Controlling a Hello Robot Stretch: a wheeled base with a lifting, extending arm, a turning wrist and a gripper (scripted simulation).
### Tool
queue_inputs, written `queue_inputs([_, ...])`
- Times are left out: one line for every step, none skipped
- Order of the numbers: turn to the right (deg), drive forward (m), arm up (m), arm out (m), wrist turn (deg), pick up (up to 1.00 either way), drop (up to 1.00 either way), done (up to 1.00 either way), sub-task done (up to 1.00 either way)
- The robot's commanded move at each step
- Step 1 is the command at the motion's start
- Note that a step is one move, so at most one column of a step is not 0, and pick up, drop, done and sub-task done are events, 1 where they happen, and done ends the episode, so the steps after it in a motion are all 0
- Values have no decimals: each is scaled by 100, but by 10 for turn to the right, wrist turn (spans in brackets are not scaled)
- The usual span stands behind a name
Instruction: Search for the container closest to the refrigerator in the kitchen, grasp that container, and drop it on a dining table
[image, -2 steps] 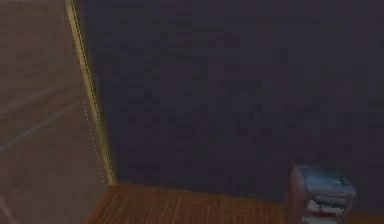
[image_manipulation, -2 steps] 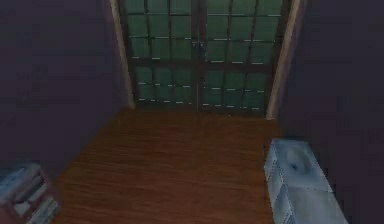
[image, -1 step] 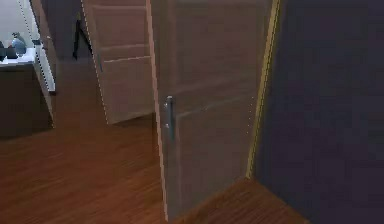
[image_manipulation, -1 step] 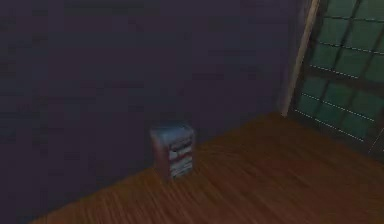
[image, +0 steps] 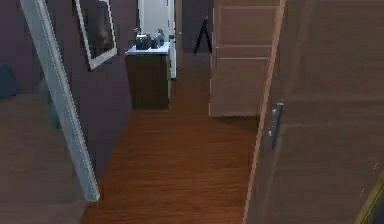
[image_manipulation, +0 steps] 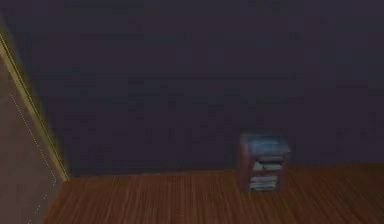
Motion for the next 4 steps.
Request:
queue_inputs([0,100,0,0,0,0,0,0,0])
queue_inputs([0,100,0,0,0,0,0,0,0])
queue_inputs([0,100,0,0,0,0,0,0,0])
queue_inputs([-60,0,0,0,0,0,0,0,0])
